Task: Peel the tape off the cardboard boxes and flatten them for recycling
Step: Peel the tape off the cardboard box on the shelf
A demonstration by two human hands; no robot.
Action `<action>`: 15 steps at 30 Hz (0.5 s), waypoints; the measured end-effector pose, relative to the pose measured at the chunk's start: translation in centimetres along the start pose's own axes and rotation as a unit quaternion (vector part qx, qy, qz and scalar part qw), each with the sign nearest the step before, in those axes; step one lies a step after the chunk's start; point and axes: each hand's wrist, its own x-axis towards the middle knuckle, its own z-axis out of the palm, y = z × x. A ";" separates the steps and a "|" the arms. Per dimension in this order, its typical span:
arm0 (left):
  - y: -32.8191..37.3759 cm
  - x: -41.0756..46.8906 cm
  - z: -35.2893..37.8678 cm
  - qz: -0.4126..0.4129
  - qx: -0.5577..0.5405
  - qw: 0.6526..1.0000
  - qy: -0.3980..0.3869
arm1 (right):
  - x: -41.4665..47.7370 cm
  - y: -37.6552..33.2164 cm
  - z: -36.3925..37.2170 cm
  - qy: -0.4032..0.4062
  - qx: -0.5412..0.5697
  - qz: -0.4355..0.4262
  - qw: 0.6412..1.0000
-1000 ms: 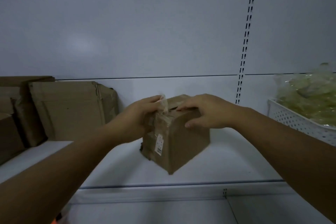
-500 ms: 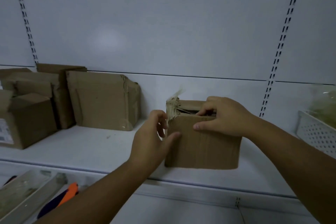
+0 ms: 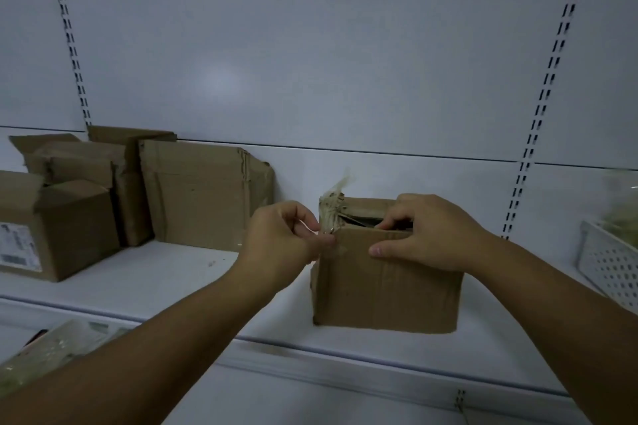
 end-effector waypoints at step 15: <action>-1.9 -1.4 1.2 0.362 0.327 0.872 0.046 | 0.1 0.6 -0.2 -0.003 0.009 -0.027 1.000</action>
